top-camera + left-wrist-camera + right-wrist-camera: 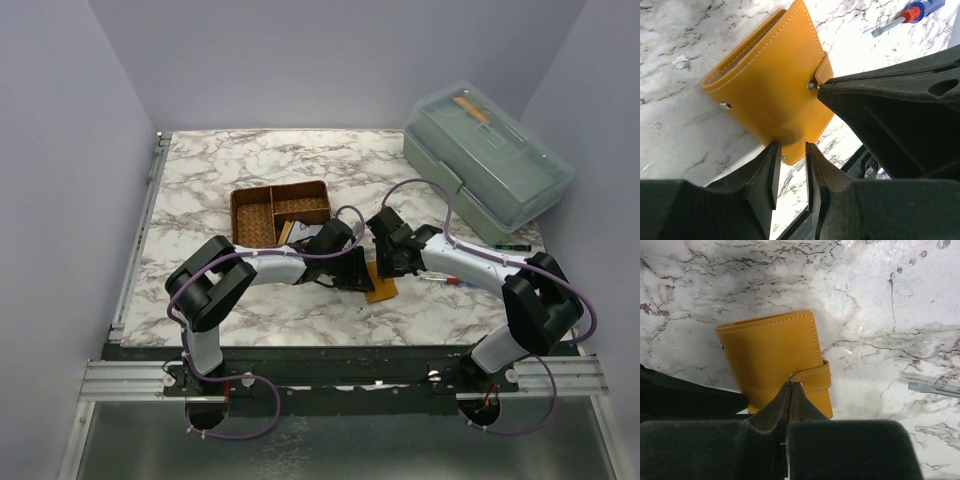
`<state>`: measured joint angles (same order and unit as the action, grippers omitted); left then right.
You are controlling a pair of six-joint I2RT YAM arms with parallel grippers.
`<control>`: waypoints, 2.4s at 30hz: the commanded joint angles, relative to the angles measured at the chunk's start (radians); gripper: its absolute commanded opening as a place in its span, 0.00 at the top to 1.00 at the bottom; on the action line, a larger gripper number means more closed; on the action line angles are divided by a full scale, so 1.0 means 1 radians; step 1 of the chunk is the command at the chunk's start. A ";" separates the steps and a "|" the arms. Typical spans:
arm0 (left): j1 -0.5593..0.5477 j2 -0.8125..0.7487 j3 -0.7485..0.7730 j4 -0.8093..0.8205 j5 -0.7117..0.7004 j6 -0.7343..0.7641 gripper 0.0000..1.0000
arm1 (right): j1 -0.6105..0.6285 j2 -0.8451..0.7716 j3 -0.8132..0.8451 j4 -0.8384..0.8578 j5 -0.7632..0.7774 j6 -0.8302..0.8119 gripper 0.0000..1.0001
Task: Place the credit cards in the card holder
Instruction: Close the card holder at the center of the board.
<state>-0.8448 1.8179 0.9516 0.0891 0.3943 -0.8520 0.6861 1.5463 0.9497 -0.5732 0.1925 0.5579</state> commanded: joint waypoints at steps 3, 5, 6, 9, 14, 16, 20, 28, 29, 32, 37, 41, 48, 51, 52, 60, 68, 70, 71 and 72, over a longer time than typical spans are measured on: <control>-0.006 -0.017 -0.017 0.016 0.008 0.016 0.69 | 0.000 0.011 -0.014 0.046 -0.012 0.017 1.00; -0.005 -0.017 -0.016 0.017 0.008 0.014 0.69 | -0.003 0.013 -0.016 0.051 -0.018 0.016 1.00; -0.006 -0.017 -0.014 0.016 0.008 0.014 0.69 | -0.004 0.016 -0.018 0.053 -0.019 0.016 1.00; -0.006 -0.017 -0.014 0.017 0.009 0.016 0.69 | -0.005 0.024 -0.028 0.067 -0.033 0.016 1.00; -0.005 -0.021 -0.017 0.017 0.008 0.018 0.69 | -0.007 0.043 -0.028 0.063 -0.055 0.014 1.00; -0.005 -0.023 -0.017 0.017 0.008 0.018 0.69 | -0.007 0.044 -0.026 0.054 -0.058 0.016 1.00; -0.005 -0.024 -0.017 0.017 0.008 0.019 0.69 | -0.008 0.040 -0.031 0.057 -0.076 0.008 1.00; -0.005 -0.023 -0.011 0.014 0.011 0.022 0.69 | -0.008 0.068 -0.039 0.044 -0.136 0.016 1.00; -0.005 -0.023 -0.011 0.012 0.009 0.021 0.69 | -0.008 0.070 -0.044 0.045 -0.143 0.016 1.00; -0.006 -0.022 -0.011 0.012 0.011 0.021 0.69 | -0.012 0.081 -0.050 0.039 -0.154 0.019 1.00; -0.006 -0.023 -0.011 0.011 0.008 0.022 0.69 | -0.014 0.107 -0.059 0.026 -0.166 0.027 1.00; -0.005 -0.025 -0.014 0.010 0.006 0.021 0.69 | -0.021 0.107 -0.091 0.048 -0.165 0.038 1.00; -0.005 -0.024 -0.013 0.010 0.008 0.020 0.69 | -0.160 0.088 -0.206 0.257 -0.370 0.032 1.00; -0.006 -0.026 -0.015 0.011 0.009 0.018 0.69 | -0.268 0.082 -0.277 0.399 -0.568 0.028 1.00; -0.005 -0.028 -0.016 0.009 0.009 0.018 0.69 | -0.287 0.087 -0.298 0.439 -0.607 0.029 1.00; -0.006 -0.051 -0.027 0.004 -0.001 0.018 0.69 | -0.375 0.238 -0.426 0.703 -0.828 0.119 1.00; -0.001 -0.085 -0.019 -0.022 -0.010 0.028 0.69 | -0.439 0.249 -0.529 0.821 -0.866 0.258 1.00; 0.004 -0.092 -0.017 -0.029 -0.010 0.030 0.69 | -0.441 0.199 -0.480 0.742 -0.851 0.210 1.00; 0.009 -0.098 -0.019 -0.031 -0.010 0.030 0.69 | -0.440 0.163 -0.444 0.682 -0.831 0.177 0.99; 0.017 -0.104 -0.024 -0.032 -0.009 0.030 0.69 | -0.439 0.116 -0.398 0.607 -0.805 0.131 0.97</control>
<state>-0.8444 1.7622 0.9356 0.0711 0.3931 -0.8425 0.2531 1.7084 0.5148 0.3485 -0.8124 0.8318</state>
